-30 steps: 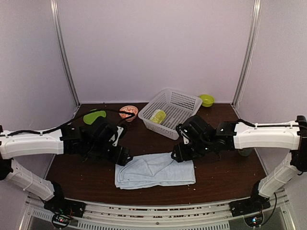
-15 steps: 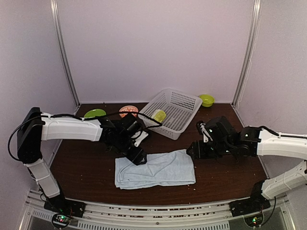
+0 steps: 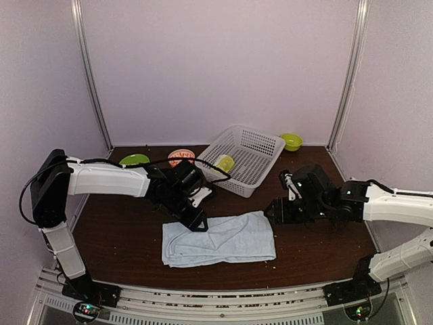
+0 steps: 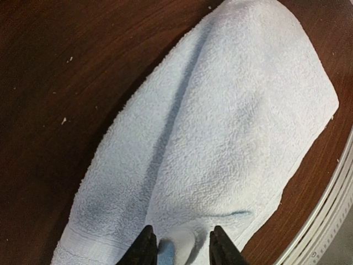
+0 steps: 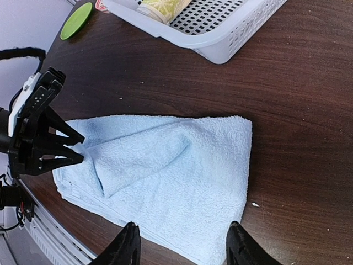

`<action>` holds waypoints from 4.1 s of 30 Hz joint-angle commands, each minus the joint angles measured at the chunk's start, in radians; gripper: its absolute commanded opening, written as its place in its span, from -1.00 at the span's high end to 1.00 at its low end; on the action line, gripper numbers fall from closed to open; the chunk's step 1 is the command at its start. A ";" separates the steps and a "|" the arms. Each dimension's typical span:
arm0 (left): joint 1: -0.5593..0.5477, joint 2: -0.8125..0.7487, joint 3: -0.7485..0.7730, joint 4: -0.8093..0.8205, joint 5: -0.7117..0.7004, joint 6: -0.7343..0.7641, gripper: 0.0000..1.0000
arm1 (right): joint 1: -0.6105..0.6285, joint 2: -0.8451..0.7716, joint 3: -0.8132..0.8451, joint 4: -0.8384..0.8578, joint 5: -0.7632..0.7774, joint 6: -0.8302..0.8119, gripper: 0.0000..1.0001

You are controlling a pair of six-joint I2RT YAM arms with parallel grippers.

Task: Roll the towels
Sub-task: Smooth out the towel at the center of the board.

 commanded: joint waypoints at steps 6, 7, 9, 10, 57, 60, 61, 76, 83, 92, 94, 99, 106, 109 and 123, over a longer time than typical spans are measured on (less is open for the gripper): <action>0.003 -0.005 -0.004 0.038 0.041 -0.025 1.00 | -0.089 0.125 -0.065 0.162 -0.059 0.071 -0.08; 0.002 -0.012 -0.005 0.039 0.037 -0.028 1.00 | -0.108 0.148 -0.073 0.189 -0.079 0.081 -0.08; 0.003 -0.028 -0.010 0.039 0.026 -0.038 1.00 | -0.142 0.194 -0.093 0.254 -0.124 0.100 -0.08; 0.003 -0.038 -0.016 0.041 0.018 -0.045 1.00 | -0.160 0.216 -0.101 0.280 -0.147 0.105 -0.08; 0.065 -0.398 -0.213 -0.086 -0.405 -0.464 -0.21 | -0.108 0.233 -0.087 0.166 -0.136 0.049 -0.11; -0.010 -0.431 -0.228 -0.047 -0.338 -0.469 -0.13 | -0.063 0.226 -0.074 0.154 -0.124 0.043 -0.07; -0.038 -0.424 -0.233 -0.013 -0.307 -0.477 -0.07 | -0.050 0.230 -0.072 0.156 -0.124 0.045 -0.05; -0.134 -0.471 -0.438 0.055 -0.342 -0.744 -0.44 | 0.035 0.207 -0.078 0.163 -0.080 0.101 0.01; -0.133 -0.551 -0.596 0.172 -0.271 -0.882 -0.47 | 0.034 0.185 -0.082 0.156 -0.079 0.102 0.00; -0.125 -0.529 -0.606 0.211 -0.260 -0.903 -0.21 | 0.035 0.185 -0.094 0.176 -0.087 0.108 0.00; -0.123 -0.518 -0.609 0.222 -0.254 -0.903 -0.14 | 0.035 0.183 -0.093 0.176 -0.087 0.107 0.00; -0.118 -0.498 -0.610 0.224 -0.246 -0.900 -0.04 | 0.035 0.183 -0.091 0.172 -0.085 0.102 0.00; -0.113 -0.489 -0.628 0.200 -0.243 -0.917 -0.13 | 0.036 0.192 -0.088 0.178 -0.088 0.102 0.00; -0.113 -0.487 -0.628 0.195 -0.244 -0.917 -0.18 | 0.034 0.197 -0.087 0.180 -0.090 0.102 0.00; -0.103 -0.410 -0.598 0.244 -0.221 -0.882 0.23 | 0.034 0.187 -0.090 0.174 -0.090 0.099 0.01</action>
